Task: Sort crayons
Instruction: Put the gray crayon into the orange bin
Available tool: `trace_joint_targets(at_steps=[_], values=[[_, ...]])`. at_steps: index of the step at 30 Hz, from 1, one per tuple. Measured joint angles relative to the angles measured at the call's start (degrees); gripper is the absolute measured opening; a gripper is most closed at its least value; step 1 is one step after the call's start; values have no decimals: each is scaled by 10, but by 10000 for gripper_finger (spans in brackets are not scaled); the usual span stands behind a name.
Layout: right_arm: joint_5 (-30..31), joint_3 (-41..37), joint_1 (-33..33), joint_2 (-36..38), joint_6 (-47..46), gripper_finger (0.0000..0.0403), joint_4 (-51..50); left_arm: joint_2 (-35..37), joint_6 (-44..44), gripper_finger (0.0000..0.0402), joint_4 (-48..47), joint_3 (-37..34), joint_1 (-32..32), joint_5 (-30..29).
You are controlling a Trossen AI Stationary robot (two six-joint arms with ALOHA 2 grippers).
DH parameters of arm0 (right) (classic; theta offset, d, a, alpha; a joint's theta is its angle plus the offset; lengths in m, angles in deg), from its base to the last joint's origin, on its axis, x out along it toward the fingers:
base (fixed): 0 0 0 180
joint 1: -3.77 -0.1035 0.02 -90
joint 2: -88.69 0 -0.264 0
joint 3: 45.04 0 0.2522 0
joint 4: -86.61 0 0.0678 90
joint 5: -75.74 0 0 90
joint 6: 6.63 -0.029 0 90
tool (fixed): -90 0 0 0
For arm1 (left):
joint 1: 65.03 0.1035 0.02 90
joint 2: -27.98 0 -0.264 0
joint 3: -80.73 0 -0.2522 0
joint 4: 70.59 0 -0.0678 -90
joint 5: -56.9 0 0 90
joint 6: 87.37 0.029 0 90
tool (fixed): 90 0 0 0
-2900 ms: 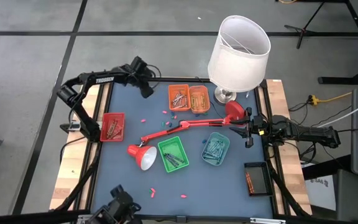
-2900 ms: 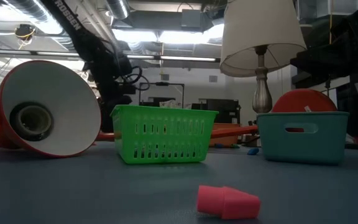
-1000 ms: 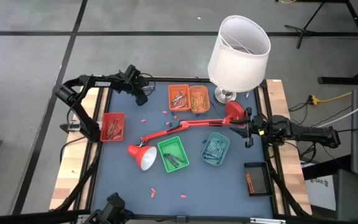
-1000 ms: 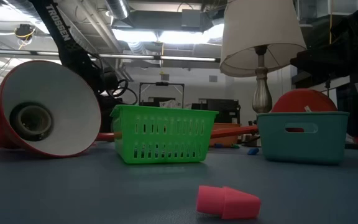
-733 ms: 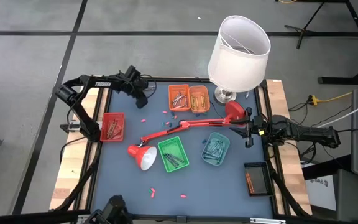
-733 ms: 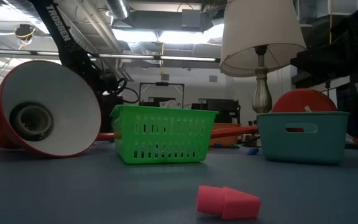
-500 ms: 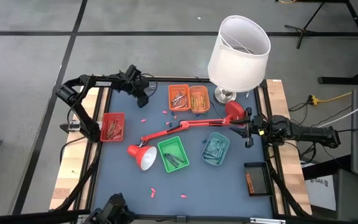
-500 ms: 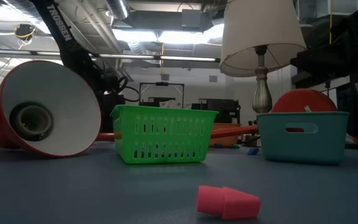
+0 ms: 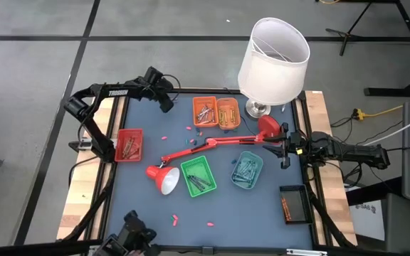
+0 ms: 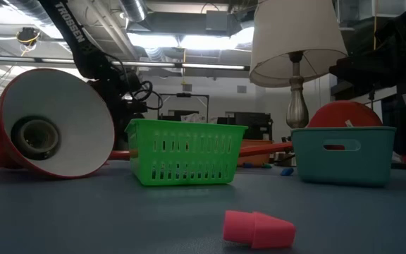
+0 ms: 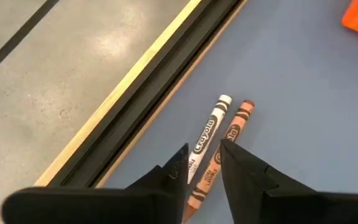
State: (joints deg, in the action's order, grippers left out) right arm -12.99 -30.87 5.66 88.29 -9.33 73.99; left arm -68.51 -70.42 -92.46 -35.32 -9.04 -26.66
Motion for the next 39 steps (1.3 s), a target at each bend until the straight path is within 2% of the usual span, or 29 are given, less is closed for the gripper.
trace_joint_targets(at_steps=[8, 15, 31, 39], values=[[0, 0, 0, 0, 0, 129, 0, 0, 1, 103, 2, 0, 0, -59], [0, 0, 0, 0, 0, 129, 0, -1, 1, 104, 1, 0, 0, -59], [0, 0, 0, 0, 0, 129, 0, -53, 28, 99, 3, 1, 1, -52], [0, 0, 0, 0, 0, 129, 0, -60, 28, 70, 0, 2, 2, -37]])
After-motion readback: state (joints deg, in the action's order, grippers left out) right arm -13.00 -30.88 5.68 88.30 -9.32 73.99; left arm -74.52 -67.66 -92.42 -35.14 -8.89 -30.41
